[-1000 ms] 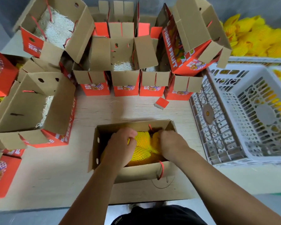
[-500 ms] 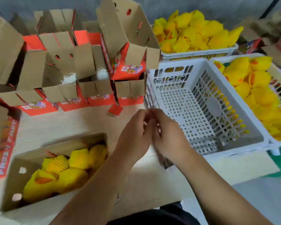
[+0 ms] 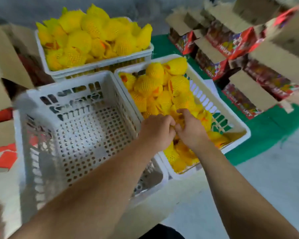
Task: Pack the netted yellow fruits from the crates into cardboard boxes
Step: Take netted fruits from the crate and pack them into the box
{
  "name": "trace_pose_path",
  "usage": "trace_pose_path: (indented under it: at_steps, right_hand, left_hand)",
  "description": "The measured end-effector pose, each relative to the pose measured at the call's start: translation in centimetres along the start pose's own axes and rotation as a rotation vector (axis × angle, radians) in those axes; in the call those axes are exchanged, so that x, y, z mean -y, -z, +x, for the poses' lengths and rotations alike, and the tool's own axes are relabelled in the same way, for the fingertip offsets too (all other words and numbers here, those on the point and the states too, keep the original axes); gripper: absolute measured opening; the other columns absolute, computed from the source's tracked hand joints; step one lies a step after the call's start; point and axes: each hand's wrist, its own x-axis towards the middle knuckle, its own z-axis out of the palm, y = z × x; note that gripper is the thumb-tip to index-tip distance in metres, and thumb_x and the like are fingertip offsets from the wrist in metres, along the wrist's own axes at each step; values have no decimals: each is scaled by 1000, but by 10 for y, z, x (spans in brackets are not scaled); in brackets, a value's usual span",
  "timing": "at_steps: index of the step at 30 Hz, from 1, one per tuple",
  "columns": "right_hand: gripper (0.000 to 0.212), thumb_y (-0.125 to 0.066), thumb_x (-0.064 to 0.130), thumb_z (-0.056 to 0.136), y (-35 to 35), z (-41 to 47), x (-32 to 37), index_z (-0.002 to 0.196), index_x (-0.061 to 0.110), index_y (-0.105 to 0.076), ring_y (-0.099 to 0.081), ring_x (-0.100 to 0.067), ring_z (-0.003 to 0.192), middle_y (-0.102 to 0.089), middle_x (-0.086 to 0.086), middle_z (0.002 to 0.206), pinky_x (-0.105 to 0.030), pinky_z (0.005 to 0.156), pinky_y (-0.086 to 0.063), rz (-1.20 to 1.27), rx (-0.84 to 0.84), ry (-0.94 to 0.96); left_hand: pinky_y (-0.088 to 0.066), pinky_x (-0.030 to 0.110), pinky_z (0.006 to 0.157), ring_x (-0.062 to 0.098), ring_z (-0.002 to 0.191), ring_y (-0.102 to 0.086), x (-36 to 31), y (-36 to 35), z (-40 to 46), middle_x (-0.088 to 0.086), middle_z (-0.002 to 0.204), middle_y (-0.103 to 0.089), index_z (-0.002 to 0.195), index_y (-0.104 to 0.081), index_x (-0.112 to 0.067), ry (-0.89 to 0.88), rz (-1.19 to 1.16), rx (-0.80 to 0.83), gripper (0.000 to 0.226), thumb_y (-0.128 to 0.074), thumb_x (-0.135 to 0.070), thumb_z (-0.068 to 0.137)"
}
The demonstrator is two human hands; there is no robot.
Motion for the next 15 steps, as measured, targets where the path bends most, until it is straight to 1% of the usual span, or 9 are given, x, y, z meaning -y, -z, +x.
trace_pose_path:
  at_steps: [2, 3, 6, 10, 11, 12, 13, 14, 15]
  right_hand:
    - [57, -64, 28, 93, 5, 43, -31, 143, 11, -43, -54, -43, 124, -54, -20, 136, -47, 101, -45, -173, 22, -127]
    - [62, -65, 33, 91, 5, 61, -41, 143, 10, -40, -49, -45, 127, -47, -22, 139, -50, 104, -42, -217, 19, -157]
    - [72, -72, 40, 83, -9, 93, -57, 140, 13, -36, -37, -45, 133, -35, -19, 146, -53, 106, -39, -241, -17, -155]
    - [74, -83, 40, 70, -23, 99, -53, 122, 16, -35, -46, -41, 125, -50, -15, 134, -50, 99, -41, -78, -122, -198]
    - [75, -81, 45, 68, -21, 97, -51, 121, 19, -35, -46, -39, 123, -52, -11, 131, -50, 99, -40, -91, -165, -194]
    - [75, -78, 50, 67, -18, 95, -50, 121, 23, -35, -45, -37, 122, -53, -8, 127, -50, 99, -38, -77, -199, -176]
    - [72, -74, 54, 66, -13, 92, -48, 121, 28, -35, -46, -34, 120, -53, -5, 123, -49, 98, -39, -7, -206, -154]
    - [69, -71, 57, 66, -7, 88, -45, 119, 33, -35, -50, -31, 117, -54, -2, 121, -48, 97, -43, 111, -179, -134]
    - [64, -69, 61, 66, -2, 85, -41, 116, 38, -36, -56, -24, 112, -57, 0, 119, -45, 93, -48, 253, -116, -117]
  left_hand:
    - [-40, 42, 92, 29, 109, -63, -5, -17, 8, -1, 111, -71, 118, -65, -29, 26, 249, 36, 29, -54, -41, 93]
    - [-37, 42, 90, 27, 104, -64, -5, -22, 8, -2, 103, -71, 112, -66, -29, 44, 304, 21, 26, -54, -40, 92]
    - [-34, 43, 86, 25, 97, -61, -4, -28, 10, -4, 96, -66, 107, -63, -30, 77, 322, -10, 18, -54, -40, 95]
    - [-31, 44, 88, 23, 98, -60, -9, -25, 14, -3, 99, -64, 105, -58, -29, 130, 357, 25, 16, -50, -40, 97]
    - [-31, 44, 90, 24, 102, -61, -10, -25, 16, -2, 103, -65, 114, -58, -28, 149, 352, 30, 23, -49, -42, 98]
    - [-32, 44, 92, 24, 106, -60, -9, -26, 18, -1, 110, -65, 131, -53, -26, 165, 348, 27, 38, -48, -47, 98]
    - [-33, 44, 94, 25, 110, -59, -8, -27, 20, 1, 118, -64, 150, -39, -23, 174, 346, 22, 60, -48, -53, 98]
    - [-35, 44, 95, 25, 113, -58, -7, -27, 22, 3, 127, -62, 161, -18, -21, 176, 344, 9, 81, -48, -61, 97]
    - [-36, 44, 96, 25, 115, -58, -6, -27, 23, 5, 134, -58, 164, 0, -20, 176, 334, -14, 97, -48, -69, 95]
